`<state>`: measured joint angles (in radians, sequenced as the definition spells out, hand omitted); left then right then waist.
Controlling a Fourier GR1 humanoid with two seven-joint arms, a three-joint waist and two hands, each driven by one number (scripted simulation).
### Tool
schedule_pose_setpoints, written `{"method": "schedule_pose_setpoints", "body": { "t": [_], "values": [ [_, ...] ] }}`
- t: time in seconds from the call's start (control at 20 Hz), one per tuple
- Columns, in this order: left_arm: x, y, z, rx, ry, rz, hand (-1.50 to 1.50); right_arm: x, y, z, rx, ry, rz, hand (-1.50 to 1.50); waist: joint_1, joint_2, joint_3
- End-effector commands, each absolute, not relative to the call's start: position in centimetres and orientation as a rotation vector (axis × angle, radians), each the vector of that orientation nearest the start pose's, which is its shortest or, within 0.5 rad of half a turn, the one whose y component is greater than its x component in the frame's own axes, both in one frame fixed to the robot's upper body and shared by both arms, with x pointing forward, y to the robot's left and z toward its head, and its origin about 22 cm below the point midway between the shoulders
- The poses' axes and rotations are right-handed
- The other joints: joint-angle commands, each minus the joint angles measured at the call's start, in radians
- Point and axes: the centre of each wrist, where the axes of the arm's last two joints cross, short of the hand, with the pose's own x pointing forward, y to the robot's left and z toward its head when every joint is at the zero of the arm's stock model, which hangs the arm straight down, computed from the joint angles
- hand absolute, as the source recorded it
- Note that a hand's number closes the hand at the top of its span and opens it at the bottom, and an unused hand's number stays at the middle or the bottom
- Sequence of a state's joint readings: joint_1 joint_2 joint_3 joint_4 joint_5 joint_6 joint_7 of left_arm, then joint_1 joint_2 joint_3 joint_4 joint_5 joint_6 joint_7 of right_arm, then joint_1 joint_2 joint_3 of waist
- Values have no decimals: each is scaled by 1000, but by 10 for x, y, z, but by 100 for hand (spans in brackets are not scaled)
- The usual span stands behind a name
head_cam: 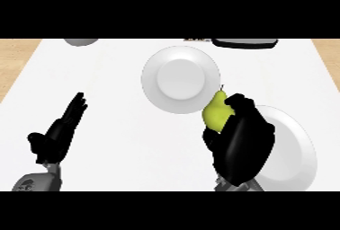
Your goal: Pick the pear from the plate and place it in the plate
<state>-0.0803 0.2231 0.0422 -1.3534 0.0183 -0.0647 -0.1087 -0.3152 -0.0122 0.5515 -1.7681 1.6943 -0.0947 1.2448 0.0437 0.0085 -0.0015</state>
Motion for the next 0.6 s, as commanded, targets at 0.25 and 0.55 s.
{"method": "schedule_pose_setpoints", "body": {
  "t": [0.25,0.55],
  "values": [
    [266,280,-18,103,-1550,-207,0,315,-61,126,-1498,-1067,134,150,49,13,2],
    [273,278,-14,79,-1550,-220,0,356,-64,125,-1462,-1035,137,150,53,17,2]
  ]
}}
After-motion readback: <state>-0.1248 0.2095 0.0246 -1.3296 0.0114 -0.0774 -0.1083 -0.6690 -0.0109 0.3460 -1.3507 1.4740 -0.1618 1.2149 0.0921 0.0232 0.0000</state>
